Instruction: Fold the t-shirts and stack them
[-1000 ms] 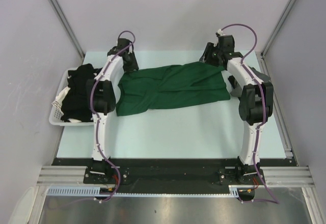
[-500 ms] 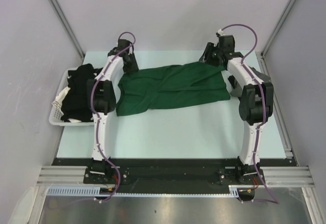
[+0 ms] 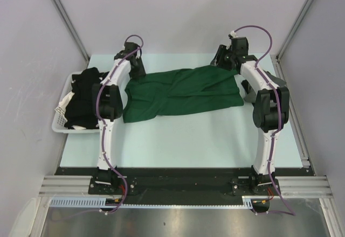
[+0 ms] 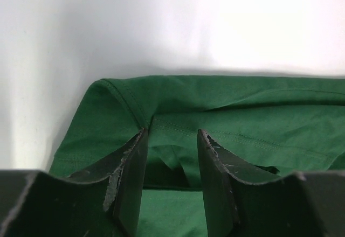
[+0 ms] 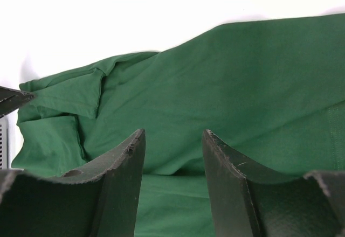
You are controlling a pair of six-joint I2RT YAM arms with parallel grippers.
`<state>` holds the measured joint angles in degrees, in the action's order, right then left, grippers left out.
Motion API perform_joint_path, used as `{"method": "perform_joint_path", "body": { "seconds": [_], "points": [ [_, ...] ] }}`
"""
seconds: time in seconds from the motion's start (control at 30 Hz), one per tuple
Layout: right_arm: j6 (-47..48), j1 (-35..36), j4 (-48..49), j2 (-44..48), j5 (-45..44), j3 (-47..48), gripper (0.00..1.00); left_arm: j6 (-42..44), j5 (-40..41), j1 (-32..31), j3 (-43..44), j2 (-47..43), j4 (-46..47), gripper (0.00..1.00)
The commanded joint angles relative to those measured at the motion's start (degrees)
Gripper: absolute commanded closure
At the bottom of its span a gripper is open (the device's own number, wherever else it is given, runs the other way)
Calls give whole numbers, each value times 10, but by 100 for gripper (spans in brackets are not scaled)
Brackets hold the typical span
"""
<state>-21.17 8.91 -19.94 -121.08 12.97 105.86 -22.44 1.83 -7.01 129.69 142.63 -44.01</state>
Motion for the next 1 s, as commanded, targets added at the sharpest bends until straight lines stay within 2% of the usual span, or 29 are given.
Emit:
{"method": "perform_joint_path", "body": {
  "seconds": [0.0, 0.33, 0.43, 0.57, 0.67, 0.77, 0.97],
  "points": [
    [0, 2, 16, 6, 5, 2, 49, 4, 14, 0, 14, 11, -5, 53],
    [-1, 2, 18, 2, 7, 3, 49, 4, 12, 0, 13, 18, -7, 54],
    [-2, 2, 18, 0, 7, 4, 49, 3, 8, 0, 14, 18, -3, 59],
    [-4, 2, 18, -3, 10, 7, 49, 1, 6, 0, 17, 15, 0, 75],
    [-5, 3, 20, -5, 13, 8, 49, 2, 10, 0, 18, 8, 3, 83],
    [-5, 6, 20, -6, 13, 10, 49, 6, 13, 0, 19, 0, 2, 85],
    [-5, 13, 21, -9, 13, 12, 49, 15, 13, 0, 18, -4, -6, 83]
  ]
}}
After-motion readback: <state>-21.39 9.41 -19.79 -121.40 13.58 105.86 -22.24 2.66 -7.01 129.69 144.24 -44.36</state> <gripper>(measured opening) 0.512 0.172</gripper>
